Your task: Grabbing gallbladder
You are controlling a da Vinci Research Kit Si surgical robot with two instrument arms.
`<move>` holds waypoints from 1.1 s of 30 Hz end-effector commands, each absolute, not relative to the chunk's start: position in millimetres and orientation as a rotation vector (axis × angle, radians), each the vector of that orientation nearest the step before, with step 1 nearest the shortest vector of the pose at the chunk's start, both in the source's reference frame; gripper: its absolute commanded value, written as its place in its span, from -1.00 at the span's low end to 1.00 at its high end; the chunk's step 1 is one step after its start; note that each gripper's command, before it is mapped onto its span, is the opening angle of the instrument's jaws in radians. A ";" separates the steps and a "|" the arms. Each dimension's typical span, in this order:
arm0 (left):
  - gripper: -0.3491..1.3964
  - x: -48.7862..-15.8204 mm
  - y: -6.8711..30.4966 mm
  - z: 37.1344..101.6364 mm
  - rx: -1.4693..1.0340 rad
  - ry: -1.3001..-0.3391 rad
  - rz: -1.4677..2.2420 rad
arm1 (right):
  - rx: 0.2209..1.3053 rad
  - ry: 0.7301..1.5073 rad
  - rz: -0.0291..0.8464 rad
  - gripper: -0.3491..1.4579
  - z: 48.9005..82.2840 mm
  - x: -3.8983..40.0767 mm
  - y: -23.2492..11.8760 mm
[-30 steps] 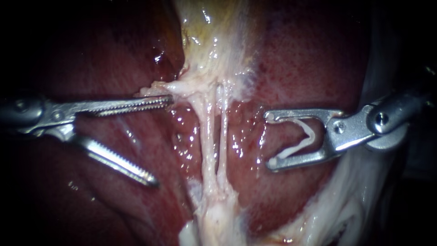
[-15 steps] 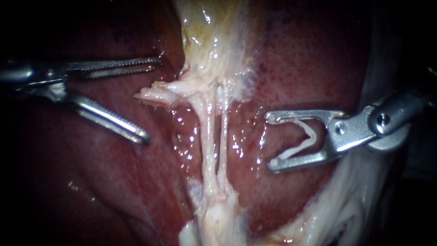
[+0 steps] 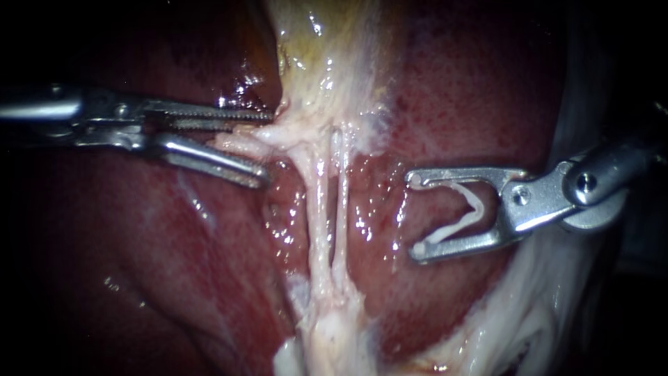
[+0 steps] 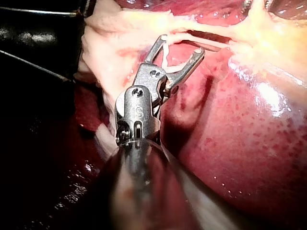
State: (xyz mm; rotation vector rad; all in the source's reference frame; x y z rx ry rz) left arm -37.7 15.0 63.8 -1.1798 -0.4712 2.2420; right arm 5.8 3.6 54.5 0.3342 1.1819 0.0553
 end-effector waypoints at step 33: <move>-1.00 -34.1 18.3 54.2 -1.099 -0.438 2.083 | 0.335 1.182 0.055 -0.06 54.5 5.7 3.5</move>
